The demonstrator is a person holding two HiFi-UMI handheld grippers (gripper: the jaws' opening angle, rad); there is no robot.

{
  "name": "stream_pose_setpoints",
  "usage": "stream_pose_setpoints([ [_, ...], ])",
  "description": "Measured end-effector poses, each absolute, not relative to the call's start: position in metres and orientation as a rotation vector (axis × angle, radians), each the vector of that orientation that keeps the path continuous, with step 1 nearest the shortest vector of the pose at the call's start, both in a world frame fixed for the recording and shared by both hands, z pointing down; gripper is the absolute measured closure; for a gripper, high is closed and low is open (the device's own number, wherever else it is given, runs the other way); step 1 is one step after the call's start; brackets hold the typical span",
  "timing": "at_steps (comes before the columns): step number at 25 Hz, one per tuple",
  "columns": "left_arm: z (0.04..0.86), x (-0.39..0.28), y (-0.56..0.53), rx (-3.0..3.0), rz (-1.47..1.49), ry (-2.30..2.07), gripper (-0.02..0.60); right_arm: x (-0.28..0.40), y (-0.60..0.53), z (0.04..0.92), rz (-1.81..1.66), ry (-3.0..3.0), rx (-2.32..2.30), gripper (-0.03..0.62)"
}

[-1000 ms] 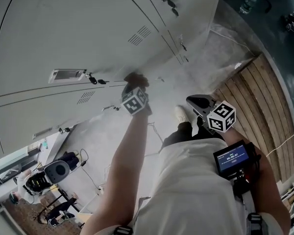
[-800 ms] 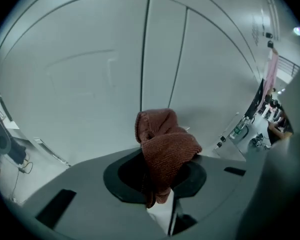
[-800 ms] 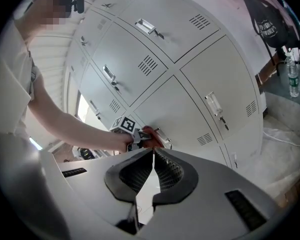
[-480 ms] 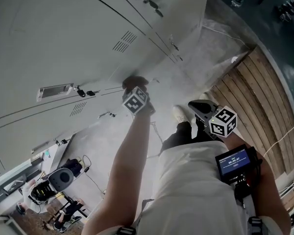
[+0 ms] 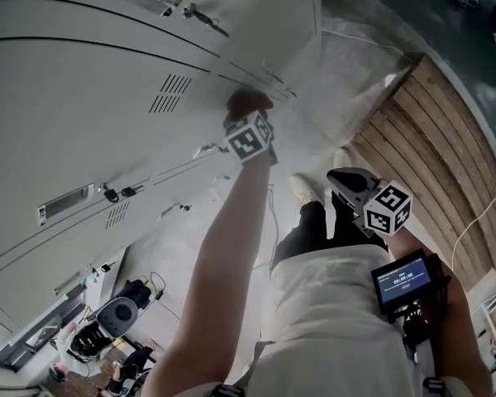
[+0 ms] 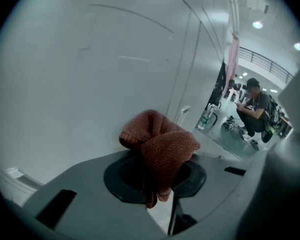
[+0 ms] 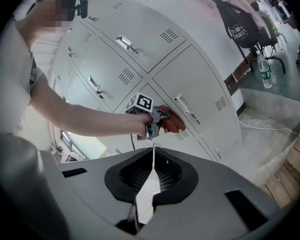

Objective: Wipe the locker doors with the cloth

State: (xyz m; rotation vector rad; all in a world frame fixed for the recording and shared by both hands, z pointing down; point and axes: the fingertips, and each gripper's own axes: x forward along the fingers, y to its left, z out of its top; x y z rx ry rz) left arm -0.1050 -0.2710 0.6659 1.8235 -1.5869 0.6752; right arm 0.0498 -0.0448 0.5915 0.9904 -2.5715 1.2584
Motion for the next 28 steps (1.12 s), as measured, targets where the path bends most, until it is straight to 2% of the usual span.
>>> stream_pose_setpoints([
  [4, 0.646, -0.073, -0.286, 2.018, 0.753, -1.58, 0.506, 0.052, -0.031, 0.606, 1.284, -2.534, 0.976, 0.574],
  [7, 0.646, -0.083, -0.283, 1.953, 0.74, -1.615, 0.506, 0.044, -0.024, 0.612, 1.285, -2.525, 0.935, 0.574],
  [11, 0.666, -0.128, -0.257, 1.823, 0.798, -1.699, 0.506, 0.027, -0.024, 0.609, 1.256, -2.546, 0.877, 0.574],
  [17, 0.712, -0.23, -0.19, 1.469, 0.869, -1.812, 0.506, 0.02, -0.03, 0.609, 1.256, -2.555, 0.861, 0.574],
  [19, 0.723, -0.243, -0.182, 1.461, 0.848, -1.821, 0.506, 0.019, -0.029, 0.611, 1.269, -2.552, 0.862, 0.574],
  [24, 0.731, -0.213, -0.198, 1.502, 0.743, -1.784, 0.506, 0.019, -0.019, 0.628, 1.322, -2.525, 0.851, 0.574],
  [28, 0.74, -0.167, -0.232, 1.665, 0.783, -1.7, 0.506, 0.025, -0.021, 0.641, 1.349, -2.518, 0.876, 0.574],
])
